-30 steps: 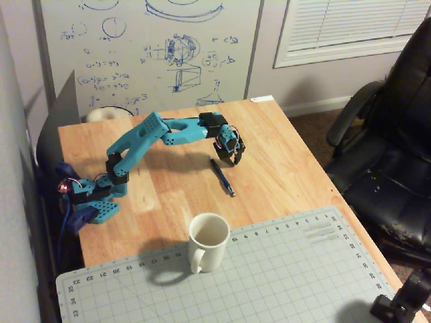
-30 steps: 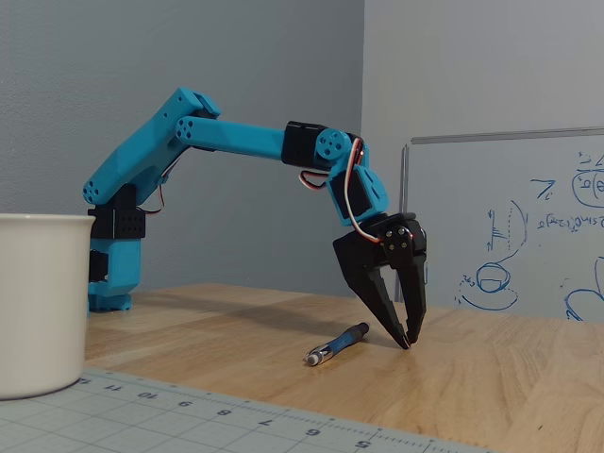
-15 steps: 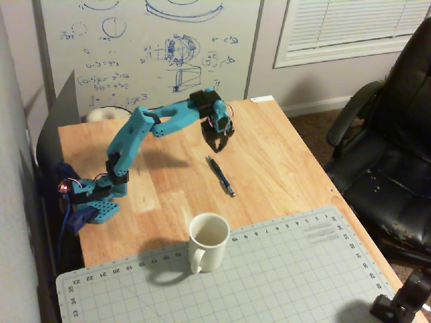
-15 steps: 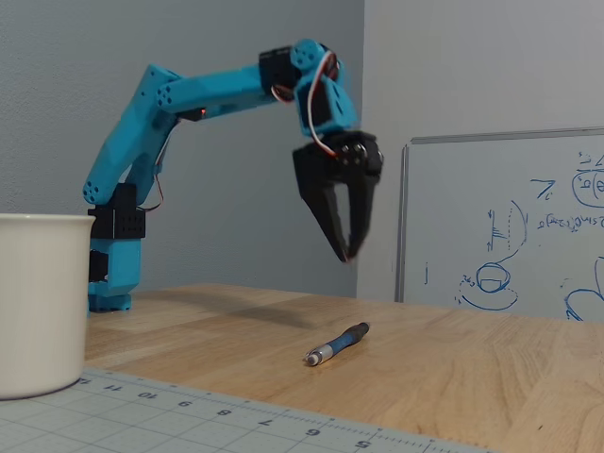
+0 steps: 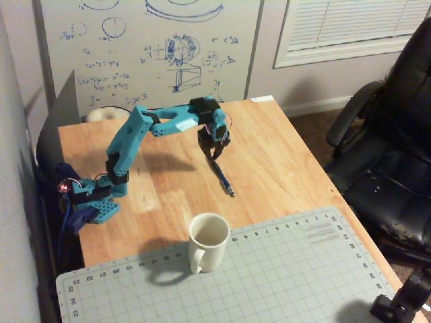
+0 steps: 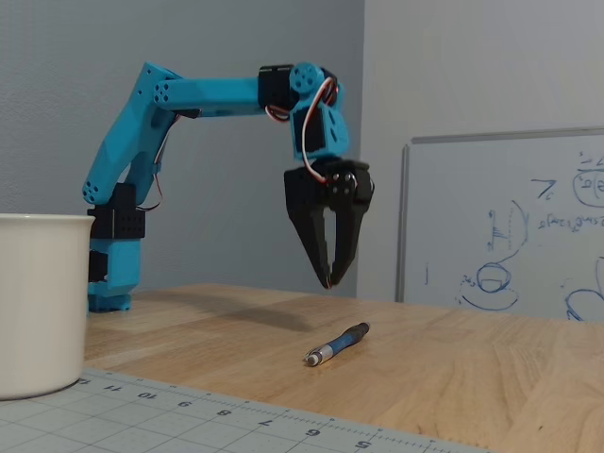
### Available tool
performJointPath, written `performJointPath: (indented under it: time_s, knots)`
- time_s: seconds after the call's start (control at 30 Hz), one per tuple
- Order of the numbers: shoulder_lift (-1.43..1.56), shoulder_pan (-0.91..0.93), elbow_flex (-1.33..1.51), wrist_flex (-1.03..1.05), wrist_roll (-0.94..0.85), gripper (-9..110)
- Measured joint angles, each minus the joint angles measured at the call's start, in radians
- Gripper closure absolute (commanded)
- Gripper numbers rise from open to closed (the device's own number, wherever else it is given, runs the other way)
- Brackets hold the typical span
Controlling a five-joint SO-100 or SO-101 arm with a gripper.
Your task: Touch the pen.
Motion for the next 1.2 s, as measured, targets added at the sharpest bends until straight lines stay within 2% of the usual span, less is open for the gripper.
performJointPath:
  time_s: [0.33, 0.7, 1.2]
  knots:
    - [0.078, 0.0, 0.265, -0.087, 0.0, 101]
    - [0.08, -0.021, 0.337, -0.245, 0.0, 101]
    - [0.129, -0.021, 0.341, -0.267, 0.0, 101]
